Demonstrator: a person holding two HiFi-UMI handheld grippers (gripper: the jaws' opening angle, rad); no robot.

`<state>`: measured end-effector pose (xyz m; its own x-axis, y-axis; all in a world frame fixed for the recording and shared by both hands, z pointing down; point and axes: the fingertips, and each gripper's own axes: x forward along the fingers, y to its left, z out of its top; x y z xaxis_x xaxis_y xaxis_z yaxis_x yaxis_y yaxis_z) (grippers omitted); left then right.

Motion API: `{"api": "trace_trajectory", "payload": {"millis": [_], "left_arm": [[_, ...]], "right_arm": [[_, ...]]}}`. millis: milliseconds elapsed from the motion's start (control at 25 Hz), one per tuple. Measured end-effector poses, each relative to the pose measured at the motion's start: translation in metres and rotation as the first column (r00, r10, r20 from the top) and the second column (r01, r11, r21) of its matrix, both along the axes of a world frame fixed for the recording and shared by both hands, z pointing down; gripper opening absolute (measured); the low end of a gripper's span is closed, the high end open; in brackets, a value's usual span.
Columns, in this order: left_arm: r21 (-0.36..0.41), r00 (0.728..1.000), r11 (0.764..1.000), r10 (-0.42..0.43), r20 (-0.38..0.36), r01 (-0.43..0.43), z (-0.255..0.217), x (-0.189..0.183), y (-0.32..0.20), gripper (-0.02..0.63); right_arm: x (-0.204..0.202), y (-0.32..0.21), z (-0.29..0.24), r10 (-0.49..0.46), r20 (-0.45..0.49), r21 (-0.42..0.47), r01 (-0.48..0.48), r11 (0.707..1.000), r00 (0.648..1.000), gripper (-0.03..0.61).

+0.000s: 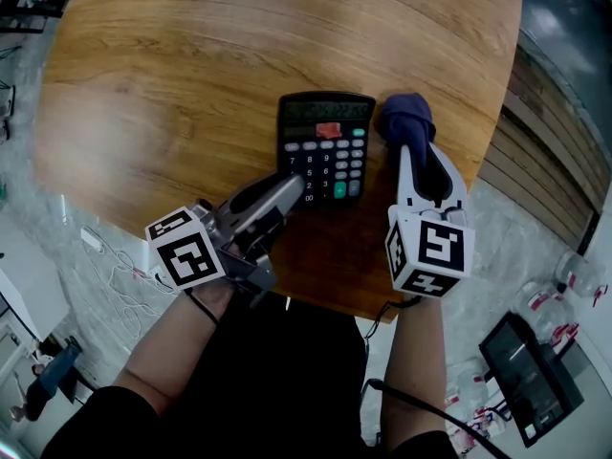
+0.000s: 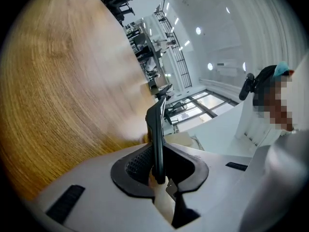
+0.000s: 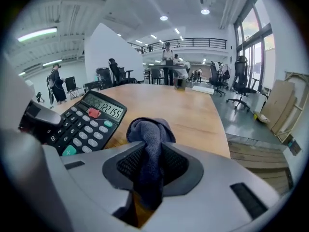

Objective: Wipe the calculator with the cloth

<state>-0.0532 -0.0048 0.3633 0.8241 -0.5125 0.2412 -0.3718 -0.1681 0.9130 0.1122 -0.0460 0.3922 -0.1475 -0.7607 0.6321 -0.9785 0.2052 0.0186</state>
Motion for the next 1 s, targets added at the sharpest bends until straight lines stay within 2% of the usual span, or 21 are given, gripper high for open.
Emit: {"api": "trace_trajectory", "payload": {"millis": [200, 400, 520, 800, 1000], "left_arm": [[0.013, 1.000, 1.000, 0.017, -0.011, -0.016, -0.004, 0.003, 0.001, 0.071], [0.030, 0.999, 0.998, 0.048, -0.026, -0.047, -0.020, 0.005, 0.004, 0.071], [0.047, 0.997, 0.996, 0.072, -0.029, -0.071, -0.027, 0.010, 0.004, 0.071], [0.075, 0.990, 0.989, 0.134, -0.034, -0.131, -0.028, 0.016, 0.007, 0.071], [0.074, 0.989, 0.987, 0.145, -0.038, -0.142, -0.029, 0.019, 0.009, 0.071]], "right_arm": [[0.017, 0.004, -0.054, 0.068, 0.092, 0.148, -0.081, 0.986, 0.993, 0.087], [0.007, 0.008, -0.127, 0.052, 0.149, 0.279, -0.092, 0.956, 0.987, 0.086], [-0.015, 0.008, -0.138, 0.013, 0.165, 0.286, -0.060, 0.956, 0.986, 0.087], [-0.068, 0.009, -0.097, -0.030, 0.187, 0.190, -0.006, 0.982, 0.982, 0.086], [-0.103, 0.014, -0.107, -0.092, 0.234, 0.209, 0.042, 0.977, 0.968, 0.087]]}}
